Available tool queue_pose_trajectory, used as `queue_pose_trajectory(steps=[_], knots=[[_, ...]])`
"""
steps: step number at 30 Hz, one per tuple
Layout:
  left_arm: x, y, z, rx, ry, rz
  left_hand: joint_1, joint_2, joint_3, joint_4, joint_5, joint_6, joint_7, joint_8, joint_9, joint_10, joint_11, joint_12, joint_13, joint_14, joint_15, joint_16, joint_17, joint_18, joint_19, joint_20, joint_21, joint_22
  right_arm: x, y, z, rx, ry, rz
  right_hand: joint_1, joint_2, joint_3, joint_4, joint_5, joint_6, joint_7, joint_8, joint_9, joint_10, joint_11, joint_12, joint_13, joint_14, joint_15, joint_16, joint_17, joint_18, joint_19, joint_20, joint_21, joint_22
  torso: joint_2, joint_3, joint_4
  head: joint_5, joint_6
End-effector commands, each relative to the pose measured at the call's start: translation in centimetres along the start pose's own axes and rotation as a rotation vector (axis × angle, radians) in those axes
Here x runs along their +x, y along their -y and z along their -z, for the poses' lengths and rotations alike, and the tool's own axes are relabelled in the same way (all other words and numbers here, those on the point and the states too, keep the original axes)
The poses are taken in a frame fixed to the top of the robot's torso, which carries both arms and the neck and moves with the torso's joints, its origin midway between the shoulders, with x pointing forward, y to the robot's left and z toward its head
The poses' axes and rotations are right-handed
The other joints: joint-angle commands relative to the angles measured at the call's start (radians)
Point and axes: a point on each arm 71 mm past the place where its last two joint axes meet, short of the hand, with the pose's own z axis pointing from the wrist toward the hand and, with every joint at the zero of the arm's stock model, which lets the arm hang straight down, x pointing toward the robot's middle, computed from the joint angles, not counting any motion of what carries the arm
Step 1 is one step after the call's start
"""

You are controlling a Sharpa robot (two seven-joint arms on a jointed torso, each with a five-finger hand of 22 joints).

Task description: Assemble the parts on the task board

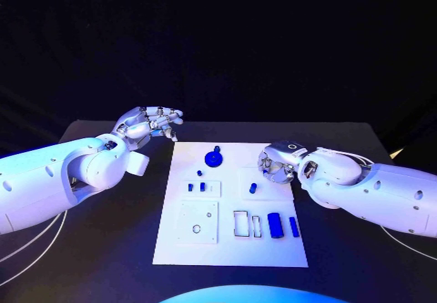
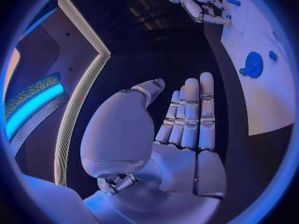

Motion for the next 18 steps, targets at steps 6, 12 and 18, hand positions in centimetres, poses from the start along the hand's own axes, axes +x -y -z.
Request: queue_pose_trajectory(steps=[6,12,18], knots=[[0.32,0.06,-0.04,0.004,-0.016,0.001,0.013,0.000,-0.006,-0.001,-0.001,-0.006,0.002,0.003,0.001,-0.008,-0.002,0.005,-0.001,-0.009,0.001,-0.001,-0.002,0.006,0.007,0.001,-0.007,-0.003,1.61,-0.28,0.26,0.040,-0.069,0.124,0.032,0.032,0.022,-0.022,0.006,0.010,-0.002,0.008,0.008,0.030,-0.018,0.001,0.008,0.054,-0.010,0.005,-0.005,-0.012,0.002,-0.007,0.011,0.009,0.000,0.0005,-0.0004,-0.001,-0.003],[0.39,0.04,-0.05,0.001,-0.018,-0.003,0.015,0.000,-0.008,0.000,-0.001,-0.009,0.003,0.002,0.000,-0.012,-0.001,0.005,-0.001,-0.010,0.002,-0.001,-0.002,0.006,0.009,0.001,-0.009,-0.005,1.42,-0.61,0.29,0.045,-0.047,0.152,0.029,0.031,0.028,-0.027,0.007,0.013,-0.003,0.009,0.011,0.034,-0.019,0.000,0.010,0.054,-0.011,0.006,-0.005,-0.013,0.003,-0.008,0.016,0.014,0.000,0.0002,-0.0004,-0.002,-0.004],[0.48,0.01,-0.05,-0.003,-0.021,-0.005,0.016,0.000,-0.009,0.000,-0.002,-0.011,0.004,0.001,0.000,-0.015,0.000,0.005,-0.002,-0.011,0.002,-0.001,-0.003,0.006,0.010,0.002,-0.011,-0.006,1.19,-0.84,0.42,0.049,-0.023,0.172,0.026,0.029,0.037,-0.034,0.007,0.017,-0.006,0.011,0.016,0.041,-0.021,-0.001,0.014,0.054,-0.013,0.007,-0.006,-0.014,0.006,-0.009,0.024,0.023,0.000,0.0001,-0.0009,-0.004,-0.006]])
